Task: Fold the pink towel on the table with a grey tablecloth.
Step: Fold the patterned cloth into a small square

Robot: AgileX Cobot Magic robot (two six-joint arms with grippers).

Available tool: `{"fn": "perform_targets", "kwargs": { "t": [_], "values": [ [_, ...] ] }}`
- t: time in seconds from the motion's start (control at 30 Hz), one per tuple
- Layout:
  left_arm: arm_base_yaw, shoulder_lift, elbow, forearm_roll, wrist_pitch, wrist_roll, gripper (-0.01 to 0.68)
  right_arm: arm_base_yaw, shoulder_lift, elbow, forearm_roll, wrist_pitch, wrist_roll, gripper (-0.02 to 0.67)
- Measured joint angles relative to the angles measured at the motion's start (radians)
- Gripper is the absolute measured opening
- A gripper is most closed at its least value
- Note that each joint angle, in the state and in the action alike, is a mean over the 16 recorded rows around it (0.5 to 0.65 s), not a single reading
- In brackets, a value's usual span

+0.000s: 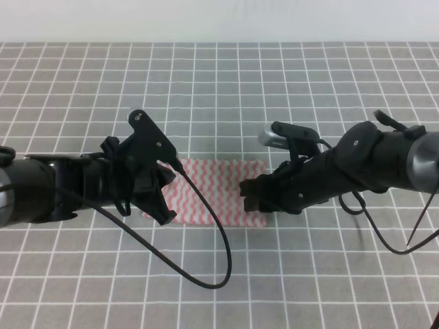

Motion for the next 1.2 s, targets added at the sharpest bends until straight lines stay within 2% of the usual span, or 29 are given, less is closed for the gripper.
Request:
{"fn": "perform_targets", "kwargs": {
  "t": [0.23, 0.73, 1.07, 1.2],
  "values": [
    [0.0, 0.002, 0.0, 0.007, 0.0, -0.002, -0.003, 0.0, 0.019, -0.003, -0.002, -0.002, 0.001, 0.2],
    [0.0, 0.001, 0.0, 0.004, 0.004, -0.006, -0.002, -0.003, 0.021, -0.025, -0.044, 0.022, 0.002, 0.0],
    [0.0, 0.002, 0.0, 0.006, 0.008, -0.008, -0.002, -0.01, -0.01, -0.059, -0.059, 0.031, 0.001, -0.013],
    [0.0, 0.002, 0.0, 0.006, 0.014, -0.008, -0.002, -0.014, -0.016, -0.065, -0.072, 0.021, 0.0, 0.007]
  ]
}}
